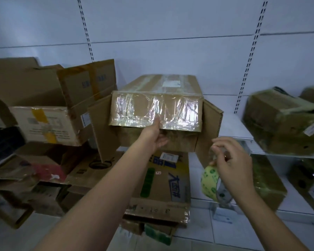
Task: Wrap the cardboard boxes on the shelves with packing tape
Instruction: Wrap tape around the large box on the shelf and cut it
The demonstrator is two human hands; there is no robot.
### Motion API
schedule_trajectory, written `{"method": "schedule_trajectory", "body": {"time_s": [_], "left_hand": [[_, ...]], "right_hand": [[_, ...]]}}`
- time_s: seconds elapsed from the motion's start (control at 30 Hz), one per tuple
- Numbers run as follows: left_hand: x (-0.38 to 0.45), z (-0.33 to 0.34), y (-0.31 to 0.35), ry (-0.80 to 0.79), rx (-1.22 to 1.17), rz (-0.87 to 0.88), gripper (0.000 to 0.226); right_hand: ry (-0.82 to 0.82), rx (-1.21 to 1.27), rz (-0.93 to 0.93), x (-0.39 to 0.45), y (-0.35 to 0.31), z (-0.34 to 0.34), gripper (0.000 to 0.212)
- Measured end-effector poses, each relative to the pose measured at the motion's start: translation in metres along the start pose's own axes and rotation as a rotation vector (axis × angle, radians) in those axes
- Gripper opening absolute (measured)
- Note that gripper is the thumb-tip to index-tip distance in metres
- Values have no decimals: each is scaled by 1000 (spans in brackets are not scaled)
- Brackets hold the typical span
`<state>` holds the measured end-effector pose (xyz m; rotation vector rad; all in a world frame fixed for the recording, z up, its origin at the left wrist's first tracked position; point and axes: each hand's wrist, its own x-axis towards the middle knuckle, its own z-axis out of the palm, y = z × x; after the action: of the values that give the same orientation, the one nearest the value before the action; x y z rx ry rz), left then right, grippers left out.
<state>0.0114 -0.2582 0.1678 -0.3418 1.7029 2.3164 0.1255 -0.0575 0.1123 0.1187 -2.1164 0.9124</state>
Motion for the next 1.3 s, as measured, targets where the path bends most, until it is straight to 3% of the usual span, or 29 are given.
{"method": "schedule_trajectory", "body": {"time_s": [0.13, 0.23, 0.3, 0.37, 0.47, 0.57, 0.67, 0.83, 1.03, 1.2, 1.3], "left_hand": [[4, 3, 2, 20, 62, -45, 57], [-7, -2, -1, 5, 171, 25, 51], [-19, -5, -5, 77, 199, 190, 41], [-31, -8, -11, 171, 270, 485, 27], [-41, -12, -9, 162, 574, 935, 25], [-32, -12, 13, 73, 780, 1113, 50], [-25, -8, 41, 20, 926, 1235, 57], [-15, -7, 74, -30, 1267, 1146, 54], [-20, -49, 81, -116, 1473, 1232, 59], [-35, -105, 77, 111, 1739, 1255, 63], [-40, -141, 77, 183, 1926, 1100, 81]], "right_hand": [[11, -18, 86, -4, 10, -6, 10], [-13, -50, 75, 1, 12, -8, 9], [0, -63, 69, 5, 12, -8, 9], [12, -66, 84, 7, 11, -7, 8], [-25, -92, 89, 4, 12, -1, 13], [-127, -38, 120, 0, 10, 5, 14], [-280, 19, 113, -2, 2, 9, 16], [-578, 19, 68, 19, -9, 36, 20], [-722, 73, 98, 75, -6, 73, 26], [-758, -195, -49, 102, -12, 76, 25], [-725, -246, -86, 106, -13, 75, 21]]}}
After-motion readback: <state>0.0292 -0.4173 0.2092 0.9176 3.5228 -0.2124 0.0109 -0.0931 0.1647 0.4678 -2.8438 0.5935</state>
